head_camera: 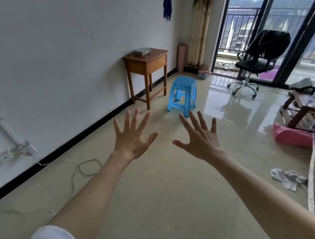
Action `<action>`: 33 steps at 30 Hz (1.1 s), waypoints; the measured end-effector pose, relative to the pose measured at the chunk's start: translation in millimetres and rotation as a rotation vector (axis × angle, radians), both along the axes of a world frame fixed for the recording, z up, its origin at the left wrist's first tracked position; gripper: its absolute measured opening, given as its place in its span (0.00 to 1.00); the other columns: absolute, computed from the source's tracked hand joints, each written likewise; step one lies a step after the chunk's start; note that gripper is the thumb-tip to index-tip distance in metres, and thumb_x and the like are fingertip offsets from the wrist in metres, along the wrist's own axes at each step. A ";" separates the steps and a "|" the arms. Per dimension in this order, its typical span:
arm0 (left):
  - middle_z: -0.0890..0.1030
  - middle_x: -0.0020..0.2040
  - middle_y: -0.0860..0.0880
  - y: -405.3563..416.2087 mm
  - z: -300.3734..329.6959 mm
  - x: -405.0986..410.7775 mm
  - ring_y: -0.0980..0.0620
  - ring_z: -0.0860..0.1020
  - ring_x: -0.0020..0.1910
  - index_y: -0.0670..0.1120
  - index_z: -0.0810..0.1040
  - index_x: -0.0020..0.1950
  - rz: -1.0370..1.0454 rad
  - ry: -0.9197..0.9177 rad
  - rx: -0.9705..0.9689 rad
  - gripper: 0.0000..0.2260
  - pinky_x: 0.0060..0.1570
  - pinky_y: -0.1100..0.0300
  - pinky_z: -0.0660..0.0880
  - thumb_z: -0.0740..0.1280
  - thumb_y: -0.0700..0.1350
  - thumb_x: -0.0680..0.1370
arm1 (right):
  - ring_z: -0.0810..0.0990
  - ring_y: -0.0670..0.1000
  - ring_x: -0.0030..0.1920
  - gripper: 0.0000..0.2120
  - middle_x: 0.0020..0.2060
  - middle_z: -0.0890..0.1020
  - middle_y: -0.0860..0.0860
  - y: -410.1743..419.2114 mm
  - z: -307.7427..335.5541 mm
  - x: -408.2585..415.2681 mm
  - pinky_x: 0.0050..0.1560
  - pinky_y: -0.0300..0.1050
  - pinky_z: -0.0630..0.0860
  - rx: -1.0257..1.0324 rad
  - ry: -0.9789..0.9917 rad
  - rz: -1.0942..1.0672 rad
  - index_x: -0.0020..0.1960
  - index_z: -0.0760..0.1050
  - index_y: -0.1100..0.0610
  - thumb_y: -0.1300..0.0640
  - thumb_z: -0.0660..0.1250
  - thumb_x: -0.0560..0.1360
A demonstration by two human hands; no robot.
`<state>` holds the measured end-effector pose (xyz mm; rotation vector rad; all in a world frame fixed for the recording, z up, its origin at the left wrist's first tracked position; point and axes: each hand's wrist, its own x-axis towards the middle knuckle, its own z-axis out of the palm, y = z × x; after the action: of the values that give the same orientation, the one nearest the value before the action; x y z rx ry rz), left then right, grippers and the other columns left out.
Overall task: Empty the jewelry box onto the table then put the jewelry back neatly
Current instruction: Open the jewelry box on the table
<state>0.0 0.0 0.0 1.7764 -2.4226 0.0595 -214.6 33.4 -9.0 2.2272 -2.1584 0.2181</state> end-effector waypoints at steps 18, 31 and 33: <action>0.37 0.77 0.49 -274.2 -0.2 -97.7 0.45 0.36 0.75 0.58 0.36 0.74 0.044 -0.054 0.001 0.32 0.68 0.37 0.35 0.45 0.67 0.76 | 0.36 0.57 0.76 0.44 0.76 0.40 0.51 -286.6 -23.0 -94.6 0.69 0.68 0.34 -0.001 0.020 0.082 0.74 0.35 0.42 0.27 0.54 0.70; 0.38 0.77 0.49 -515.3 -46.4 -130.1 0.45 0.37 0.75 0.58 0.37 0.74 0.042 -0.050 0.055 0.32 0.68 0.37 0.36 0.45 0.67 0.75 | 0.37 0.57 0.76 0.43 0.77 0.41 0.51 -526.7 -52.6 -123.8 0.70 0.70 0.40 0.063 0.007 0.111 0.75 0.37 0.42 0.28 0.54 0.70; 0.38 0.77 0.49 -548.3 -48.8 -138.6 0.44 0.37 0.75 0.58 0.37 0.74 0.032 -0.056 0.069 0.32 0.68 0.36 0.36 0.45 0.68 0.75 | 0.37 0.57 0.76 0.43 0.77 0.41 0.51 -559.2 -52.3 -131.5 0.70 0.70 0.39 0.074 0.006 0.104 0.75 0.36 0.42 0.27 0.54 0.70</action>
<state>-138.6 -548.3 -48.8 1.8678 -2.4636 0.0296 -346.2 -525.8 -61.3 2.3796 -2.0831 0.1363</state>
